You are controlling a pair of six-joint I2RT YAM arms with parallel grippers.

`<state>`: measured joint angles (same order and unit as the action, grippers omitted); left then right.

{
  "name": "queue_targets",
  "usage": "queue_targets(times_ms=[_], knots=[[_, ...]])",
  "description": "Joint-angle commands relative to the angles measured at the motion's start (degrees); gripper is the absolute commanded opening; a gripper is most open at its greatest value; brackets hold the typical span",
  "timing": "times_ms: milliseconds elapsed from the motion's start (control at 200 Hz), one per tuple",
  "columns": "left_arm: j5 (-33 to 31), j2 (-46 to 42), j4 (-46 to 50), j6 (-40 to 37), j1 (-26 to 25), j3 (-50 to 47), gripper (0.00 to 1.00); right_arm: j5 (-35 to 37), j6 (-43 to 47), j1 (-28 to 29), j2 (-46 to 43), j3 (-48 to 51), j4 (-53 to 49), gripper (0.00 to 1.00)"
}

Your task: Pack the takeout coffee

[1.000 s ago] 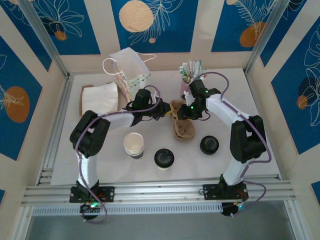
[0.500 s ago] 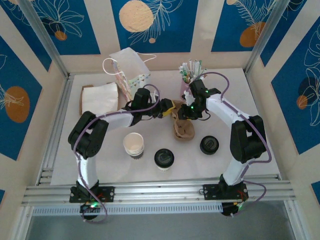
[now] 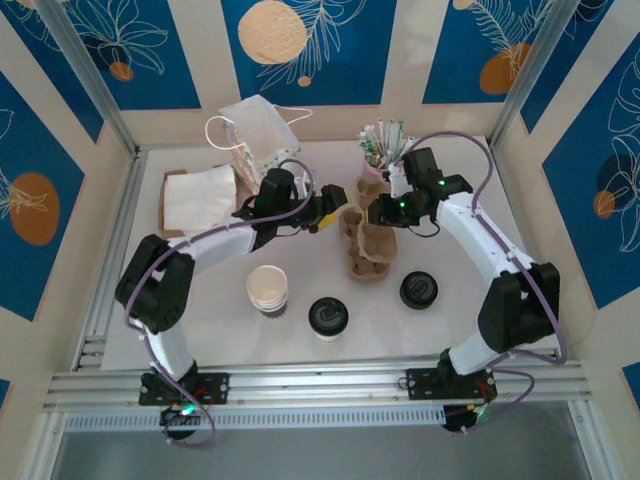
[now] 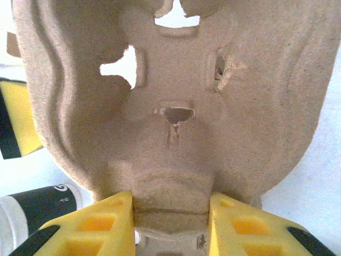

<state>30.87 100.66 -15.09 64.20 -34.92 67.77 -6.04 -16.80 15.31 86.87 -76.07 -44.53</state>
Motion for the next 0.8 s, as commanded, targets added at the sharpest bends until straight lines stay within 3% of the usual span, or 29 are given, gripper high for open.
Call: queue_targets(times_ms=[0,145,270,445,535,795], knots=[[-2.71,-5.84,7.78,-5.25,-1.59,2.87,0.87,-1.7,-1.41,-0.8,-3.36,0.99,-0.4,0.34],[-8.29,-13.09,23.68,-13.14,-2.69,8.66,0.86,-2.78,-1.75,-1.59,-6.42,1.0,-0.63,0.34],[-18.62,-18.57,42.1,-22.89,-2.12,16.57,0.76,-3.62,-1.87,-1.94,-8.44,0.9,-0.6,0.34],[-29.05,-20.41,60.13,-31.52,3.07,27.96,0.71,-5.57,-2.13,-2.05,-10.53,0.8,-0.3,0.34],[-33.89,-19.15,65.71,-32.55,5.96,31.5,0.72,-6.19,-2.3,-2.05,-11.2,0.81,-0.03,0.35],[-37.53,-5.65,74.2,-28.73,11.56,45.68,0.71,-7.66,-2.43,-2.05,-12.04,0.59,0.14,0.34]])
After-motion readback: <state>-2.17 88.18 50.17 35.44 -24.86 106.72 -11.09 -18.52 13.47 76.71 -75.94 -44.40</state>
